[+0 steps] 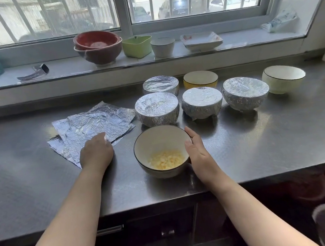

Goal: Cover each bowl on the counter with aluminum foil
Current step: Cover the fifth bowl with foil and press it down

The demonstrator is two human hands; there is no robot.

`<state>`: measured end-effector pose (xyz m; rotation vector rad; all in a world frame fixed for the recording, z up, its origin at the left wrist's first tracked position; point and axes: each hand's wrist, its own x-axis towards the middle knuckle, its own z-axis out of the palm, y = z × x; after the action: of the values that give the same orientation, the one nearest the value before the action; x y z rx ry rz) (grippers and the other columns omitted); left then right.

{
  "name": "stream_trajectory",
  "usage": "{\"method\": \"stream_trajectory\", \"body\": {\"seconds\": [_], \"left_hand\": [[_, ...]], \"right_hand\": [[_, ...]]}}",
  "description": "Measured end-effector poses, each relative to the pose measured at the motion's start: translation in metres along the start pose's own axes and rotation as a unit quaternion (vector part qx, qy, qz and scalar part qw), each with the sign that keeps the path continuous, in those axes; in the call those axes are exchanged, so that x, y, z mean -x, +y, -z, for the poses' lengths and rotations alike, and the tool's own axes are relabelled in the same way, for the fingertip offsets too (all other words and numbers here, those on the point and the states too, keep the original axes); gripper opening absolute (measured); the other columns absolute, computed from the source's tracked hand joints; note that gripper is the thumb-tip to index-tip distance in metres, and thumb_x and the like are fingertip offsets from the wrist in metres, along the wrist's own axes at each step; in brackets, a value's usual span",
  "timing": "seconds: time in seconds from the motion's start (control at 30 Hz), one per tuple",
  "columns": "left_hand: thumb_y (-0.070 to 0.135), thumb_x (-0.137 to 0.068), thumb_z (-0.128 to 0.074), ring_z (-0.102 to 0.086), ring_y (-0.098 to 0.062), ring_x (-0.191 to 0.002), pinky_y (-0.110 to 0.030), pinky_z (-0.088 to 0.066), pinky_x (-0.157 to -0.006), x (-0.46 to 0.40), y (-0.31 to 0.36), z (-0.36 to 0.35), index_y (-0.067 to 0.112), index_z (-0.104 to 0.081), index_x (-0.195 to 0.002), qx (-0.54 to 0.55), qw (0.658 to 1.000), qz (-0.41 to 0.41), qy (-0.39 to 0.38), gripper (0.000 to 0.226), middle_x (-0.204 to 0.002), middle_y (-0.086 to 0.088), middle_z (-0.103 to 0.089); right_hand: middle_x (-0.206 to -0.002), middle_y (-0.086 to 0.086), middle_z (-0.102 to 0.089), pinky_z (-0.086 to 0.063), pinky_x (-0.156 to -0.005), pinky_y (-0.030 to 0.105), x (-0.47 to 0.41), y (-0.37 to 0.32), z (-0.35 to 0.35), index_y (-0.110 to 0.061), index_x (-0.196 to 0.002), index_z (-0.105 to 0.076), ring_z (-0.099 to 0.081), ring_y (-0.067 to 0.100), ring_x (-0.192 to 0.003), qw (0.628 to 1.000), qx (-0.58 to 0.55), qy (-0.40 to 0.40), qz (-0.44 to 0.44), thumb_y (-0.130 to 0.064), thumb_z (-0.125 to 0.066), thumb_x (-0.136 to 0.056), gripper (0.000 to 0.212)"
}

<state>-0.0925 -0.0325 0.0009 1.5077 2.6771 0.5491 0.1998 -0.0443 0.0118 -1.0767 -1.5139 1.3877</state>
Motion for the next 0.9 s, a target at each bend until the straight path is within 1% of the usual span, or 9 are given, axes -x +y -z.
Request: {"method": "stream_trajectory", "body": {"seconds": [0.13, 0.27, 0.37, 0.43, 0.53, 0.63, 0.7, 0.77, 0.9], "left_hand": [[0.024, -0.099, -0.046, -0.055, -0.039, -0.108, -0.043, -0.044, -0.085, 0.002, -0.003, -0.002, 0.012, -0.059, -0.126, -0.023, 0.999, -0.022, 0.044, 0.032, -0.114, -0.022, -0.064], [0.025, -0.101, -0.044, -0.059, -0.039, -0.098, -0.041, -0.045, -0.072, 0.001, -0.007, -0.006, 0.013, -0.067, -0.109, -0.023, 0.997, -0.019, 0.069, 0.027, -0.103, -0.02, -0.065], [0.016, -0.099, -0.044, -0.061, -0.037, -0.087, -0.037, -0.043, -0.064, 0.0, -0.006, -0.009, 0.011, -0.067, -0.097, -0.045, 0.994, -0.041, 0.087, 0.024, -0.094, -0.018, -0.067], [0.014, -0.097, -0.046, -0.061, -0.038, -0.083, -0.037, -0.041, -0.062, 0.001, -0.004, -0.009, 0.008, -0.067, -0.095, -0.046, 0.992, -0.033, 0.111, 0.022, -0.091, -0.019, -0.065], [0.021, -0.095, -0.054, -0.059, -0.04, -0.094, -0.043, -0.044, -0.07, 0.004, -0.002, -0.006, 0.004, -0.066, -0.101, 0.0, 0.991, -0.03, 0.131, 0.021, -0.097, -0.022, -0.064], [0.032, -0.09, -0.061, -0.056, -0.039, -0.11, -0.045, -0.044, -0.091, 0.004, -0.002, -0.005, 0.011, -0.053, -0.125, 0.052, 0.997, -0.024, 0.061, 0.041, -0.116, -0.018, -0.062], [0.033, -0.09, -0.057, -0.055, -0.038, -0.114, -0.043, -0.041, -0.094, 0.003, -0.003, -0.004, 0.017, -0.041, -0.138, 0.064, 0.998, 0.015, 0.017, 0.053, -0.122, -0.017, -0.061], [0.029, -0.09, -0.054, -0.055, -0.038, -0.113, -0.042, -0.041, -0.093, 0.002, -0.003, -0.003, 0.018, -0.037, -0.141, 0.056, 0.998, 0.02, 0.014, 0.055, -0.121, -0.017, -0.061], [0.019, -0.09, -0.05, -0.053, -0.037, -0.115, -0.042, -0.039, -0.096, 0.005, -0.001, -0.001, 0.018, -0.048, -0.14, 0.029, 0.999, 0.007, 0.037, 0.049, -0.121, -0.018, -0.062]], "right_hand": [[-0.15, -0.009, -0.039, -0.025, -0.119, 0.035, 0.002, -0.001, -0.001, -0.03, -0.151, -0.025, -0.036, 0.004, -0.138, 1.0, 0.006, 0.005, 0.002, -0.032, -0.033, -0.106, 0.046], [-0.15, -0.012, -0.038, -0.025, -0.117, 0.027, 0.004, -0.006, -0.002, -0.03, -0.152, -0.026, -0.036, 0.001, -0.136, 1.0, 0.012, 0.015, 0.003, -0.033, -0.033, -0.106, 0.046], [-0.15, -0.014, -0.037, -0.025, -0.115, 0.023, 0.006, -0.008, -0.004, -0.03, -0.152, -0.026, -0.035, -0.002, -0.135, 1.0, 0.015, 0.016, 0.004, -0.036, -0.032, -0.106, 0.047], [-0.15, -0.015, -0.037, -0.025, -0.116, 0.023, 0.007, -0.008, -0.004, -0.03, -0.152, -0.026, -0.035, -0.002, -0.135, 1.0, 0.017, 0.016, 0.004, -0.038, -0.033, -0.105, 0.048], [-0.151, -0.013, -0.037, -0.025, -0.117, 0.026, 0.008, -0.008, -0.004, -0.029, -0.152, -0.026, -0.035, -0.001, -0.136, 1.0, 0.019, 0.018, 0.004, -0.04, -0.033, -0.105, 0.049], [-0.151, -0.012, -0.037, -0.025, -0.118, 0.027, 0.009, -0.01, -0.004, -0.029, -0.152, -0.025, -0.036, 0.0, -0.136, 1.0, 0.02, 0.014, 0.003, -0.041, -0.033, -0.104, 0.05], [-0.152, -0.012, -0.037, -0.025, -0.117, 0.027, 0.009, -0.01, -0.004, -0.029, -0.152, -0.025, -0.036, 0.001, -0.136, 1.0, 0.022, 0.014, 0.002, -0.041, -0.034, -0.104, 0.05], [-0.152, -0.012, -0.037, -0.025, -0.117, 0.026, 0.01, -0.011, -0.005, -0.028, -0.152, -0.025, -0.036, 0.001, -0.136, 1.0, 0.023, 0.015, 0.003, -0.04, -0.034, -0.104, 0.05], [-0.153, -0.012, -0.036, -0.024, -0.118, 0.028, 0.01, -0.011, -0.006, -0.029, -0.152, -0.026, -0.034, 0.002, -0.138, 0.999, 0.024, 0.023, 0.004, -0.04, -0.034, -0.104, 0.05]]}}
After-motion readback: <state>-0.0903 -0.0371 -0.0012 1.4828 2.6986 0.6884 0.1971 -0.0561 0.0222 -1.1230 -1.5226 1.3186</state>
